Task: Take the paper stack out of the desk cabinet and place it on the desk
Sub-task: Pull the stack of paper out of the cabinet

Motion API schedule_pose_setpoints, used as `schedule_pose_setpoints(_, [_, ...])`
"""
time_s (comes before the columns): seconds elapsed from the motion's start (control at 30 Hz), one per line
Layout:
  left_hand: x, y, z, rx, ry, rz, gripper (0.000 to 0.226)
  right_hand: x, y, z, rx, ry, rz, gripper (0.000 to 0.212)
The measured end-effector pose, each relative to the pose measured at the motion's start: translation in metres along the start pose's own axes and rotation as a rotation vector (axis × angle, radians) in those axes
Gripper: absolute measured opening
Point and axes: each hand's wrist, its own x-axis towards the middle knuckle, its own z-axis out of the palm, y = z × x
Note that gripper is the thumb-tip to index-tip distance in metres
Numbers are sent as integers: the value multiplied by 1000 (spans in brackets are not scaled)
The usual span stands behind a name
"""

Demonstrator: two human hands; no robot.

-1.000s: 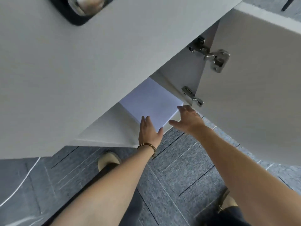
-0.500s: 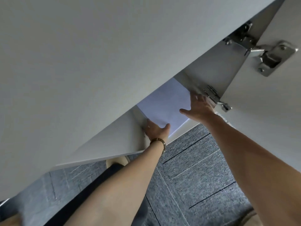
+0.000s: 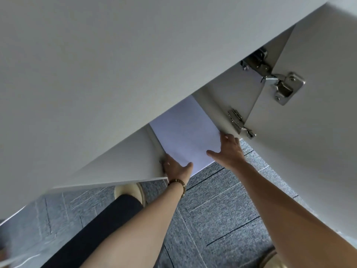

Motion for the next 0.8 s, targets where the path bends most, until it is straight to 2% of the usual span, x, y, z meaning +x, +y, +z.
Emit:
schedule_pose_setpoints(0.2, [-28, -21, 13, -21, -51, -41, 97, -30, 31, 5, 116, -5, 47, 77])
schedule_pose_setpoints(0.37, [-40, -33, 25, -139, 4, -55, 95, -37, 48, 9, 335, 53, 167, 50])
schedule_pose_setpoints(0.47, [-39, -34, 29, -222, 45, -74, 94, -25, 51, 11, 335, 3, 147, 58])
schedule_pose_setpoints(0.6, [-32, -24, 27, -310, 83, -203, 93, -10, 44, 13, 370, -93, 153, 60])
schedule_pose_setpoints(0.7, [-26, -21, 23, -298, 60, -209, 84, 0, 44, 19, 446, -97, 181, 72])
schedule_pose_setpoints(0.8, [-17, -20, 18, -324, 33, -199, 72, 4, 45, 24, 492, -112, 202, 59])
